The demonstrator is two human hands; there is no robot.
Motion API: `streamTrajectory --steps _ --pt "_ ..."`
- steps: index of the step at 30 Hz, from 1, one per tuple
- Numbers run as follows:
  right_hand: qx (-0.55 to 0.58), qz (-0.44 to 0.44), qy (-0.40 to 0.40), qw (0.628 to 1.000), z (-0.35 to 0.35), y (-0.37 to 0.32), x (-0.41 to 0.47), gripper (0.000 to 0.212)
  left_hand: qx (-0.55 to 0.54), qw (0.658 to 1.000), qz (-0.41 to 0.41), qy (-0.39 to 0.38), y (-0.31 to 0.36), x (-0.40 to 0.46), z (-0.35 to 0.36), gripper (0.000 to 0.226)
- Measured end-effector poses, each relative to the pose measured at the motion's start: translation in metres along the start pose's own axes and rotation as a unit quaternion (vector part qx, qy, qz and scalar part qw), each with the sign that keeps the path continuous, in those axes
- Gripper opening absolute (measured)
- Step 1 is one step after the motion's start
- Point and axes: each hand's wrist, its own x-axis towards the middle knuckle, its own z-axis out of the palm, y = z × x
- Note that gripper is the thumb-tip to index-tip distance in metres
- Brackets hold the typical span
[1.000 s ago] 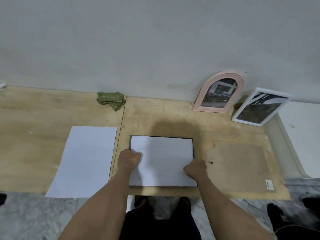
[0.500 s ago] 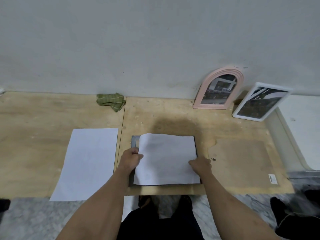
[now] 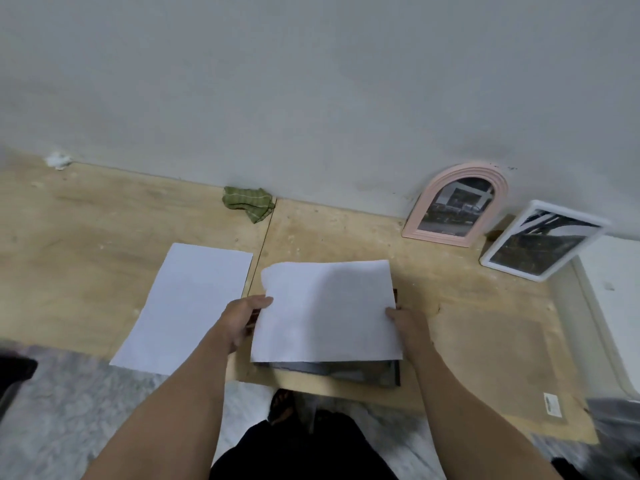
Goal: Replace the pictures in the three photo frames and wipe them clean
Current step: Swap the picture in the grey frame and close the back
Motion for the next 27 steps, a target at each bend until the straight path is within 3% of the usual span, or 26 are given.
streamTrajectory --steps 3,5,10,15,20,27 --pt "-0.028 -0.003 -0.055 0.998 -0.002 -0.010 0.015 0.018 -0.037 0.998 0.022 0.046 -0.001 -0.015 -0.004 0.032" --pt "-0.075 -0.030 -0.053 0.995 -0.002 -0.018 0.020 0.025 -0.050 0.993 0.045 0.093 -0.003 -0.028 -0.004 0.022" --pt "-0.236 -0.171 -0.049 0.955 0.012 -0.056 0.009 0.031 -0.086 0.976 0.095 0.177 -0.013 -0.051 -0.011 0.012" --pt "-0.225 -0.203 -0.083 0.949 0.049 -0.089 -0.003 0.029 -0.139 0.959 0.102 0.223 -0.033 -0.066 -0.041 0.014" --pt "-0.253 -0.208 -0.144 0.934 0.129 -0.122 -0.015 0.021 -0.199 0.937 0.084 0.273 -0.051 -0.075 -0.098 0.022" --pt "-0.337 -0.232 -0.186 0.893 0.272 -0.176 -0.035 0.025 -0.240 0.912 0.065 0.325 -0.048 -0.066 -0.202 0.011"
